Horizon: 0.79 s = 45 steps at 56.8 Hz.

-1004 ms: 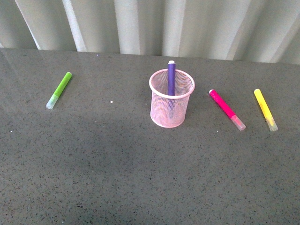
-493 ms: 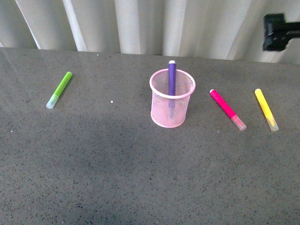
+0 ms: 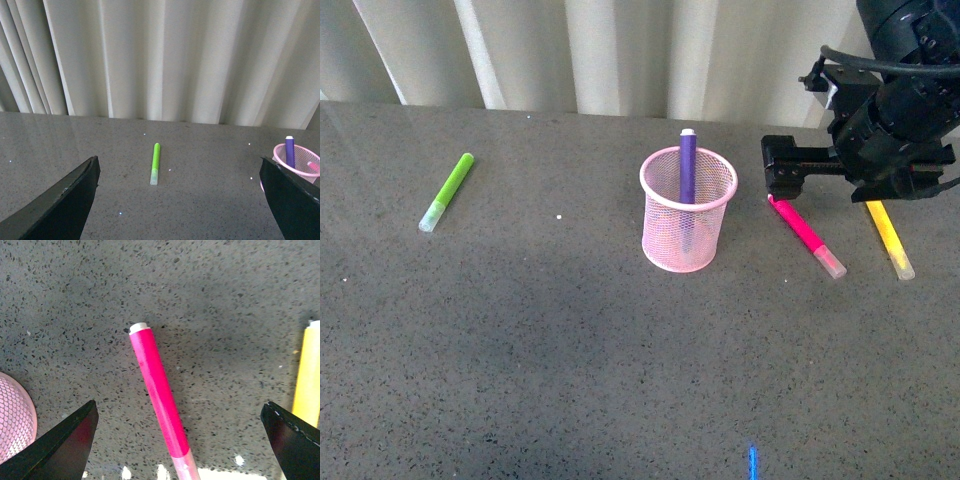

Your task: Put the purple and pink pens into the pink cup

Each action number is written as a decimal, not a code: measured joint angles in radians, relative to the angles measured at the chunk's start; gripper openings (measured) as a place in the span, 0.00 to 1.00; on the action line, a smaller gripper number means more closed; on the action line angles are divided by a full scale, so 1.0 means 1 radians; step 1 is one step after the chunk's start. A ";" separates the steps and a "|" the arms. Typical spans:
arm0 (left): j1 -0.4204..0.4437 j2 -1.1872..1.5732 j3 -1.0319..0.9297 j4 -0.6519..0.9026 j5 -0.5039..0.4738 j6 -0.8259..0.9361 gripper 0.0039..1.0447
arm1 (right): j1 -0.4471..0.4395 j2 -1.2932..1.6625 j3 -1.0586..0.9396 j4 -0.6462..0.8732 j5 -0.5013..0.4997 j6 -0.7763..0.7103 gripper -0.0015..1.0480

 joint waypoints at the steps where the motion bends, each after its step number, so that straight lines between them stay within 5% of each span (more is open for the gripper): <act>1: 0.000 0.000 0.000 0.000 0.000 0.000 0.94 | 0.002 0.008 0.003 0.001 0.000 0.006 0.93; 40: 0.000 0.000 0.000 0.000 0.000 0.000 0.94 | 0.011 0.192 0.186 -0.014 0.006 0.030 0.93; 45: 0.000 0.000 0.000 0.000 0.000 0.000 0.94 | 0.011 0.194 0.187 -0.005 0.009 0.030 0.84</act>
